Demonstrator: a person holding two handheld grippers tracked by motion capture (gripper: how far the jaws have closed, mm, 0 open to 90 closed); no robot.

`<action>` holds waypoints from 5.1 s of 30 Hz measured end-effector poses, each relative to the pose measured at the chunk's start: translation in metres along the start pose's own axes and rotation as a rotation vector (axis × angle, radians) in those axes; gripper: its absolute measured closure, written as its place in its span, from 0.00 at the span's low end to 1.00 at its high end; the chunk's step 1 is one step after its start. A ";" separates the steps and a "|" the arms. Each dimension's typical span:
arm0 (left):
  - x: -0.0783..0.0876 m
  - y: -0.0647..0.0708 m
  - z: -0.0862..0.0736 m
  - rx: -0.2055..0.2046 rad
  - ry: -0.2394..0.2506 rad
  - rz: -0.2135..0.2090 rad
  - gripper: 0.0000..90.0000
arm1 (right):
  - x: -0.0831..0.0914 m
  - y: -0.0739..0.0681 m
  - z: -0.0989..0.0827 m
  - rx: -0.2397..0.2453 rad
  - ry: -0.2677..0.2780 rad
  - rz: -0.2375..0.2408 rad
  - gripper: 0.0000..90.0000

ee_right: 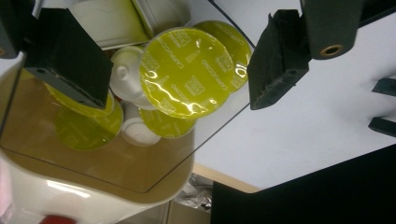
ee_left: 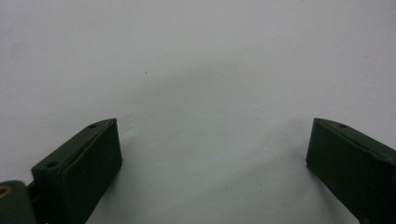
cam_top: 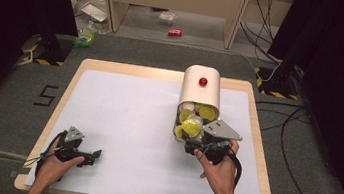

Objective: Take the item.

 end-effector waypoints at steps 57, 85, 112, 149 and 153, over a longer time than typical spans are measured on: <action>0.000 0.000 0.000 0.000 0.000 -0.001 0.03 | 0.021 0.010 0.012 0.003 0.030 -0.026 0.42; 0.000 0.000 0.000 0.001 0.001 -0.001 0.03 | 0.058 0.084 0.000 -0.084 0.067 -0.184 0.42; 0.000 0.000 0.000 0.000 0.001 -0.001 0.03 | 0.032 0.140 -0.061 -0.163 -0.042 -0.291 0.42; 0.000 0.000 0.000 0.000 0.001 -0.001 0.03 | 0.004 0.150 -0.113 -0.159 -0.184 -0.298 0.42; 0.000 0.000 0.000 -0.001 0.000 -0.001 0.03 | 0.002 0.149 -0.118 -0.154 -0.200 -0.295 0.42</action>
Point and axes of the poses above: each handheld gripper's, and its own axes: x roughly backward along the jaws, z roughly out of its top, y roughly to its right, the point moved 10 cm from there along -x, roughly forward along the jaws, and after that the axes turned 8 degrees about -x, right-handed, at the moved point
